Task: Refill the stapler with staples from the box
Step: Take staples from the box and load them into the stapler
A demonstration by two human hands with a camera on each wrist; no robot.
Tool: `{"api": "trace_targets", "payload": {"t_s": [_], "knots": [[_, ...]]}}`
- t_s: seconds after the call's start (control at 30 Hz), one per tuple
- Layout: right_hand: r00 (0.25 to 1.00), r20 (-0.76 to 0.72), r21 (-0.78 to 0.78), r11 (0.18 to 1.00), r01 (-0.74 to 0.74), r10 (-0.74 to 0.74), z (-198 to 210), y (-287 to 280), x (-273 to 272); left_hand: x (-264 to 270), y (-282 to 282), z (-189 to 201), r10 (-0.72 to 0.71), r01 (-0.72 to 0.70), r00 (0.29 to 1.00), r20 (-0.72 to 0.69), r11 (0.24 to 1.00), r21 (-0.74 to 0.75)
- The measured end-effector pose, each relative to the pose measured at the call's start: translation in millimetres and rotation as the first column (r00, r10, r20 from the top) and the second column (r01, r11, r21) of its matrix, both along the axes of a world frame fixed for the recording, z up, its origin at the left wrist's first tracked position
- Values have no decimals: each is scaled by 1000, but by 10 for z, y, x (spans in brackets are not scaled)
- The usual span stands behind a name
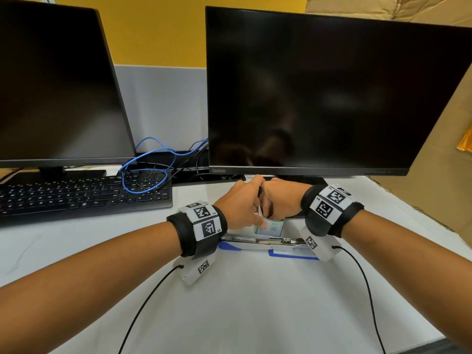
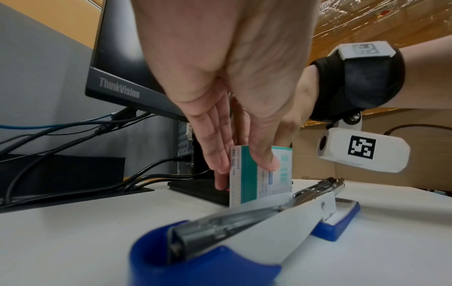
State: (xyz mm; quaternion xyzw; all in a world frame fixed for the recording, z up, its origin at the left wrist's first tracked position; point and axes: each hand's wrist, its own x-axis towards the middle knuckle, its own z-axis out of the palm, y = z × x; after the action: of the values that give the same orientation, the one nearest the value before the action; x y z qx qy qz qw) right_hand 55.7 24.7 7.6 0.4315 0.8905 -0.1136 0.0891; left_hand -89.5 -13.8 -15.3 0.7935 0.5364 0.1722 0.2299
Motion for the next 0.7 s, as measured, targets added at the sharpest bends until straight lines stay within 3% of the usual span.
{"api": "trace_targets", "payload": {"t_s": [0.47, 0.7], "knots": [[972, -236, -64, 998, 7, -22, -41, 37, 196, -17, -19, 2, 8, -8, 1000, -6, 1000, 4], [905, -412, -122, 991, 59, -104, -112, 68, 278, -69, -13, 24, 23, -23, 999, -23, 1000, 6]]}}
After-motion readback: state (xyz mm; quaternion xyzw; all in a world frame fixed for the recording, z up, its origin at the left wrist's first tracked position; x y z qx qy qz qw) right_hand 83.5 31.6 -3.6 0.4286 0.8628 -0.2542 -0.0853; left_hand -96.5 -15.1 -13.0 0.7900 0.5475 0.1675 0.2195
